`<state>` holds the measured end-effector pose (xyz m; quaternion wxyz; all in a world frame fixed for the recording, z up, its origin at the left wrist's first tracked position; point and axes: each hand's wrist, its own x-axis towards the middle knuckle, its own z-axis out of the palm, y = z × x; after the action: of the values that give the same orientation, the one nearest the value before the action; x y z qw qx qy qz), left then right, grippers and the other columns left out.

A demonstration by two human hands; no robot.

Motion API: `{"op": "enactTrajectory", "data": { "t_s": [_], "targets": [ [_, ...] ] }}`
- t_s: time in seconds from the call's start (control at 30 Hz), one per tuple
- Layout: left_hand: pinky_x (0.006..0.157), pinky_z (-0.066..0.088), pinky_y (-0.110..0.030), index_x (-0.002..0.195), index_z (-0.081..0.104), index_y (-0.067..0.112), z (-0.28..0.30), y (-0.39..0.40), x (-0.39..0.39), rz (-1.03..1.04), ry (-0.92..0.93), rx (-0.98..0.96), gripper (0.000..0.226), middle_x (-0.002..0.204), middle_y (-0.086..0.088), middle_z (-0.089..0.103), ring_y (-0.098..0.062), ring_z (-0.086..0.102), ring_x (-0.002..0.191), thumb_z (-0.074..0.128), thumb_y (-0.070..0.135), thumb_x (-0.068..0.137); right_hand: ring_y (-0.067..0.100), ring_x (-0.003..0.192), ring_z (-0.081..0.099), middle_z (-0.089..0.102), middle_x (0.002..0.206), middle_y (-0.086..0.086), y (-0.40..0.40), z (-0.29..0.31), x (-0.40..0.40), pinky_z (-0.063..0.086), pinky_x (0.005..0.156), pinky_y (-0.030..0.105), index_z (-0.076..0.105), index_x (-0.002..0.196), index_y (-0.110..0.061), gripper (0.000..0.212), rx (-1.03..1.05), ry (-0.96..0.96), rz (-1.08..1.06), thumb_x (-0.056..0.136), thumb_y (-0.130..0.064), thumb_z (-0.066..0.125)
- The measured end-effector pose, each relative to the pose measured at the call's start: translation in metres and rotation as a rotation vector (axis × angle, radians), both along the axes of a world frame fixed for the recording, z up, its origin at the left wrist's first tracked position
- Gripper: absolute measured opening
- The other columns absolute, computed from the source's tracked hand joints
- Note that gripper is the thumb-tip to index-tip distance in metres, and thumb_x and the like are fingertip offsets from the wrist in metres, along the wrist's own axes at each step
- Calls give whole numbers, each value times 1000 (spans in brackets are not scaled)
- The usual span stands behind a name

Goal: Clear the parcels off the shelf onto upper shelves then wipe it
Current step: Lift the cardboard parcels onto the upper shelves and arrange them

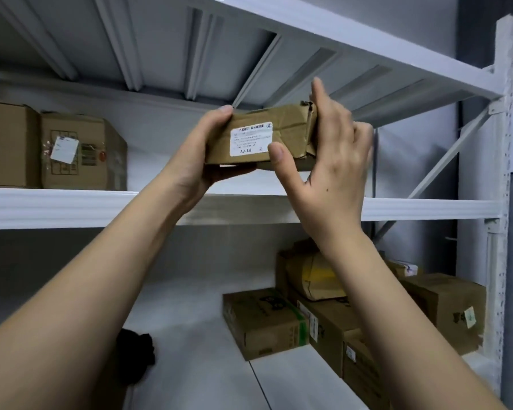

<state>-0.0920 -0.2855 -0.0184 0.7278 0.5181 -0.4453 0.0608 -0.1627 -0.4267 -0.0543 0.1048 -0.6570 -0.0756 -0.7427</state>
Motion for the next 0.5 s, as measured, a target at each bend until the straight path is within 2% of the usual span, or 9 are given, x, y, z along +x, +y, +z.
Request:
{"op": "enactTrajectory", "data": {
  "t_s": [0.1, 0.17, 0.23, 0.3, 0.33, 0.47, 0.5],
  "targets": [
    [90, 54, -42, 108, 59, 13, 1, 15, 14, 108, -27, -34, 30, 111, -13, 68, -25, 64, 106, 51, 36, 92, 16, 126, 32, 35, 150, 2, 12, 1, 23, 25, 98, 25, 26, 150, -17, 79, 74, 143, 100, 87, -64, 32],
    [90, 55, -42, 112, 57, 12, -2, 25, 25, 189, -16, -30, 39, 119, -16, 64, -26, 61, 111, 53, 40, 85, 19, 139, 24, 21, 157, 2, 19, 3, 40, 23, 109, 31, 20, 151, -20, 76, 124, 306, 214, 90, -62, 37],
    [88, 56, -40, 105, 57, 15, -6, 40, 38, 296, 4, -35, 30, 111, -14, 64, -22, 62, 104, 54, 40, 89, 23, 143, 21, 13, 159, 2, 32, 7, 58, 22, 114, 39, 18, 151, -26, 73, 177, 481, 307, 91, -61, 42],
    [85, 56, -38, 96, 54, 19, -8, 55, 49, 412, 13, -37, 17, 99, -4, 60, -15, 59, 93, 50, 35, 96, 25, 139, 30, 22, 156, 0, 46, 14, 73, 28, 111, 41, 22, 148, -32, 72, 197, 593, 374, 88, -65, 43],
    [83, 56, -36, 98, 53, 19, -8, 61, 52, 457, 8, -21, 17, 97, -1, 58, -13, 57, 90, 48, 35, 97, 23, 135, 35, 30, 153, -2, 49, 17, 79, 31, 109, 39, 24, 147, -35, 71, 207, 642, 426, 87, -66, 44],
    [78, 53, -28, 114, 49, 18, 3, 98, 61, 672, -69, 220, 34, 102, 2, 59, -11, 58, 88, 44, 47, 97, 17, 121, 51, 54, 132, -11, 71, 32, 103, 41, 104, 40, 30, 141, -43, 75, 281, 799, 714, 76, -74, 49],
    [73, 54, -22, 115, 48, 18, 4, 104, 63, 688, -72, 278, 36, 101, 3, 59, -9, 59, 87, 43, 49, 96, 16, 117, 54, 57, 128, -12, 74, 34, 107, 45, 101, 40, 33, 140, -42, 73, 292, 814, 763, 76, -72, 51]
  ]
}}
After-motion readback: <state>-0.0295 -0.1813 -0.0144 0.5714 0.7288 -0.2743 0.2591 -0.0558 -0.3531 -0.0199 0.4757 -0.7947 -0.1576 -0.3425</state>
